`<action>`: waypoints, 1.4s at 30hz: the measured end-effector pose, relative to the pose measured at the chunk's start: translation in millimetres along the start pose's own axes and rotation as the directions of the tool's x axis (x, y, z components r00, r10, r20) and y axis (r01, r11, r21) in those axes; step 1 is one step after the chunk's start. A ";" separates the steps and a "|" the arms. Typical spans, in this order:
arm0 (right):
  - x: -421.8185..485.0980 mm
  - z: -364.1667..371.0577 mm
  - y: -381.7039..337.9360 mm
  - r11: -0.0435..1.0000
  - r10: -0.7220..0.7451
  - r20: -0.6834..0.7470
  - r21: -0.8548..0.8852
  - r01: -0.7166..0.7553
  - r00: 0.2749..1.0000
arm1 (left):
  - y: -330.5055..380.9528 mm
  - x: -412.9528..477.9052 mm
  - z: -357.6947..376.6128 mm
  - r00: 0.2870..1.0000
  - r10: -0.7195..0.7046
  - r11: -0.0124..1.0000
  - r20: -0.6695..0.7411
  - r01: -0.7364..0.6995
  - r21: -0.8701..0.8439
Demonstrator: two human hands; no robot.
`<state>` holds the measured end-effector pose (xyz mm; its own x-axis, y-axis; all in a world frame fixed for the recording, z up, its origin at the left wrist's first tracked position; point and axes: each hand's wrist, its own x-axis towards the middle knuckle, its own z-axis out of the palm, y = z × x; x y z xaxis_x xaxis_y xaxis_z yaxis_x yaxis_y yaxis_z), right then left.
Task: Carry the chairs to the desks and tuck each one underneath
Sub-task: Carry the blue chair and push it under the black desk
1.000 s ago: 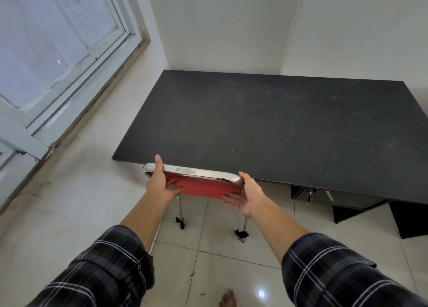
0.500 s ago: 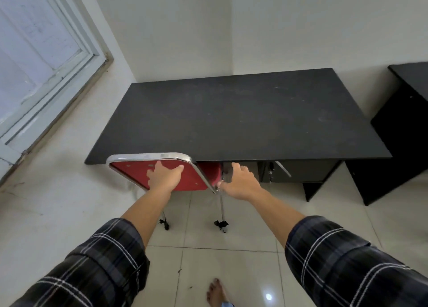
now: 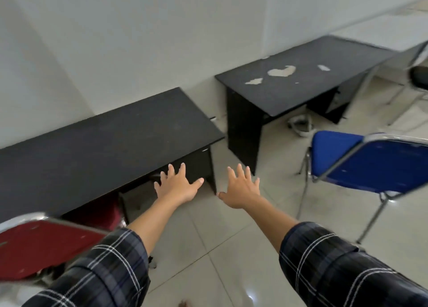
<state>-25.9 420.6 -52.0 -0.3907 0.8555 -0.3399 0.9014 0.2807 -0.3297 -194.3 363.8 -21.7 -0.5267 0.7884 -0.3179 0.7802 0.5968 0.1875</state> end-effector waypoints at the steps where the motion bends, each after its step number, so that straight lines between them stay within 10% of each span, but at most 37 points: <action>1: -3.4 -6.3 21.0 0.999 0.043 -0.012 0.015 -0.043 0.999 | 20.5 -0.1 3.6 0.999 0.037 0.999 0.016 -0.037 0.014; 15: -60.7 -93.7 270.9 0.831 0.536 -0.159 0.274 -0.485 0.829 | 310.9 -8.9 58.4 0.833 0.534 0.822 0.148 -0.552 0.138; 32: -32.6 -181.8 463.4 0.639 0.767 -0.362 0.510 -0.576 0.531 | 581.1 15.7 116.8 0.664 0.706 0.665 0.247 -0.741 0.095; 42: -6.4 -200.5 549.9 0.733 0.672 -0.323 0.416 -0.538 0.666 | 626.2 25.6 147.8 0.790 0.546 0.813 0.279 -0.579 0.050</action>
<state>509.7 656.7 -54.5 0.4058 0.8993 -0.1632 0.7934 -0.4353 -0.4254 330.6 735.7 -49.9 0.1035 0.9071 -0.4080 0.9568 0.0212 0.2898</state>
